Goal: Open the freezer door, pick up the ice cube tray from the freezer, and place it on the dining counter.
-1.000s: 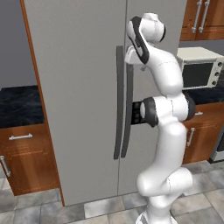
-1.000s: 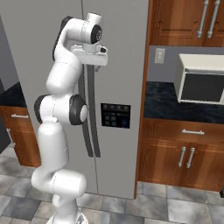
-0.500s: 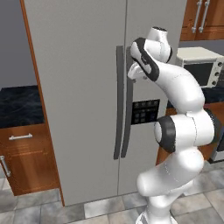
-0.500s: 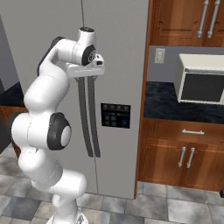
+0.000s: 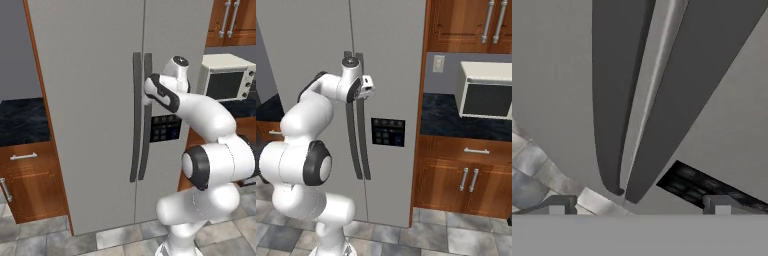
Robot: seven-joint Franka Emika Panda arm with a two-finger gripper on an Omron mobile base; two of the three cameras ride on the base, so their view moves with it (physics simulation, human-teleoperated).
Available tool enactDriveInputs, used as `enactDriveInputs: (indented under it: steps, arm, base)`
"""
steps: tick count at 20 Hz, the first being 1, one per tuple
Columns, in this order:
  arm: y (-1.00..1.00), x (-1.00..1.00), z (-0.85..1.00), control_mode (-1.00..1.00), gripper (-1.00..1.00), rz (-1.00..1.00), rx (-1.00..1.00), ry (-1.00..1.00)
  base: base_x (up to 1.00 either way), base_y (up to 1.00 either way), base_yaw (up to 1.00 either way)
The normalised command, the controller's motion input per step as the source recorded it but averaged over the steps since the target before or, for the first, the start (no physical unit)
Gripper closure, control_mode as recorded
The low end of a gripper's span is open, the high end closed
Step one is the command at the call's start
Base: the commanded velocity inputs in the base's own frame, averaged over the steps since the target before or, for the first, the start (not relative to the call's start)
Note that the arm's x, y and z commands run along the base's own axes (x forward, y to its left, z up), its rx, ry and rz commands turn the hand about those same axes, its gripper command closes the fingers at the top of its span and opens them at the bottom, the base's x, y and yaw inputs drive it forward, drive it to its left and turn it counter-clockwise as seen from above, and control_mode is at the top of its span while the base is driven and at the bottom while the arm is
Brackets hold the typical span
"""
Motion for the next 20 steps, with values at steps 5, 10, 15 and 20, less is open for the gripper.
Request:
enactDriveInputs:
  steps: [5, 10, 15, 20]
  arm:
    - [0.0, 0.41, -0.04, -1.0, -1.0, -0.07, 0.02, -0.07]
    - [0.0, 0.34, -0.18, -1.0, -1.0, -0.12, 0.0, -0.14]
    - [0.0, 0.37, -0.23, -1.0, -1.0, -0.13, 0.0, -0.14]
    - [0.01, 0.4, -0.11, -1.0, -1.0, -0.03, 0.06, -0.04]
  base:
    - [0.0, 0.0, 0.0]
    - [0.0, 0.0, 0.0]
    - [0.0, 0.0, 0.0]
    - [0.0, 0.0, 0.0]
